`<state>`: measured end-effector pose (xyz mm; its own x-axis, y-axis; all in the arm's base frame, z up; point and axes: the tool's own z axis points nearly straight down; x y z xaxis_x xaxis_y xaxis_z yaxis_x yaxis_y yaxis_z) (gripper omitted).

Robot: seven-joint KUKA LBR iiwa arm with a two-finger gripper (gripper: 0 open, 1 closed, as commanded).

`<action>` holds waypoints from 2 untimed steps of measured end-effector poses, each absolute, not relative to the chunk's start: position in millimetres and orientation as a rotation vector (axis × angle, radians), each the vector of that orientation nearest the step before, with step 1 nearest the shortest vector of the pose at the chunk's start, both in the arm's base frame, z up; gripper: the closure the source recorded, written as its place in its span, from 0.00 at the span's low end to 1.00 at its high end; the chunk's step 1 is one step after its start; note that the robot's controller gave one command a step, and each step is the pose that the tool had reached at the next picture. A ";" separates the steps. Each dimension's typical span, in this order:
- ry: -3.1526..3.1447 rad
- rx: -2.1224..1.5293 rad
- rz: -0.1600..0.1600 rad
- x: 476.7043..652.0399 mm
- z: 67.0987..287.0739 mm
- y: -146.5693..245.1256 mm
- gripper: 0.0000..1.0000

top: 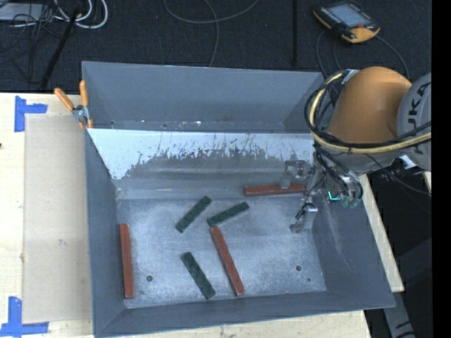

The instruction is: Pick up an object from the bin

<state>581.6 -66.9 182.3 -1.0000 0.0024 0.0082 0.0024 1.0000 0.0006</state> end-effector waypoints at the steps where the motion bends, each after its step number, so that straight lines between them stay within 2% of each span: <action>1: -3.141 -0.001 0.000 583.1 186.9 -66.8 0.00; 2: -3.146 0.158 0.004 593.7 161.7 -54.9 0.00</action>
Offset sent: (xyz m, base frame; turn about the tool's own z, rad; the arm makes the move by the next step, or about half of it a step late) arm 0.0230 0.0366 -0.0721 -0.2618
